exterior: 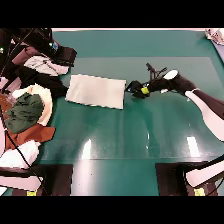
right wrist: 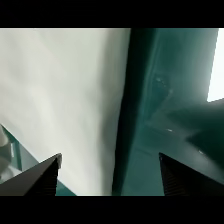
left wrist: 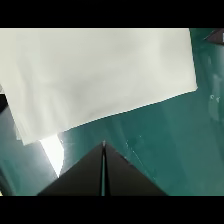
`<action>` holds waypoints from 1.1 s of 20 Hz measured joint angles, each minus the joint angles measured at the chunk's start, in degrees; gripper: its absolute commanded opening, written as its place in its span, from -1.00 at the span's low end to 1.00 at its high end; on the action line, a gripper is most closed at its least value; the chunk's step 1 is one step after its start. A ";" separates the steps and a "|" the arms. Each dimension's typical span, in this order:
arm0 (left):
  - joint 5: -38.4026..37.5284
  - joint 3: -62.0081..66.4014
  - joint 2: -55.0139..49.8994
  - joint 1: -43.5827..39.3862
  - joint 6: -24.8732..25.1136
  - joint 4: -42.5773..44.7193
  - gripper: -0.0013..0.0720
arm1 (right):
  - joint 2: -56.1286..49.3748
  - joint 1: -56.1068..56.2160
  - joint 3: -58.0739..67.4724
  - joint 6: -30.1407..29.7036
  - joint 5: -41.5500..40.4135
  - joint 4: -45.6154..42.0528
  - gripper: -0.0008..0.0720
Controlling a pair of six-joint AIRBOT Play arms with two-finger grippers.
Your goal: Fold the shirts.
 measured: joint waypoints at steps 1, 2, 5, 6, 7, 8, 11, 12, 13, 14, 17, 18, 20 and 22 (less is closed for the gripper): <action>0.00 0.00 0.00 -0.02 -0.02 -0.04 -0.90 | -0.15 1.03 -1.20 -1.42 -2.47 1.81 0.96; 0.00 0.00 0.00 0.00 -0.02 -0.04 -0.90 | -0.68 2.23 -1.88 -2.71 -5.09 3.96 0.96; -0.09 0.00 0.00 0.00 -0.02 -0.04 -0.90 | -4.55 6.71 -0.11 -6.19 -9.86 11.10 0.82; -0.15 0.00 0.00 0.00 -0.02 -0.04 -0.90 | -6.23 8.33 1.53 -7.17 -11.02 13.11 0.15; -0.22 0.00 0.00 0.00 -0.02 -0.04 -0.90 | -7.93 9.81 3.54 -7.65 -12.00 14.34 -0.66; -0.28 0.00 0.00 0.00 0.00 -0.02 -0.90 | -9.46 11.02 6.01 -8.09 -12.20 14.36 -0.92; -0.98 0.00 0.00 0.00 0.02 -0.04 -0.90 | -9.44 11.63 14.21 -4.92 -9.70 9.75 -0.92; -1.27 0.00 0.04 0.00 0.02 -0.02 -0.90 | -8.39 10.84 16.63 -1.11 -8.22 4.52 -0.92; -1.44 0.00 0.15 0.00 0.02 -0.04 -0.90 | -6.64 9.55 19.21 2.97 -6.40 -1.25 -0.92; -1.60 0.00 0.28 0.00 -0.02 -0.07 -0.90 | -4.66 7.72 21.90 7.54 -3.69 -8.37 -0.92; -1.73 0.00 0.68 0.02 -0.85 -0.48 -0.90 | 0.81 -0.50 29.05 16.70 6.64 -27.80 -0.92; -1.68 0.00 0.92 0.00 -1.11 -0.87 -0.90 | 2.23 -4.00 31.06 18.29 9.49 -32.22 -0.92; -1.20 0.00 1.49 0.00 -1.90 -1.42 -0.90 | 3.98 -12.35 34.64 20.61 14.53 -38.77 -0.92; -0.76 0.00 2.16 0.02 -2.75 -1.73 -0.90 | 5.07 -21.22 37.03 21.70 17.44 -42.12 -0.92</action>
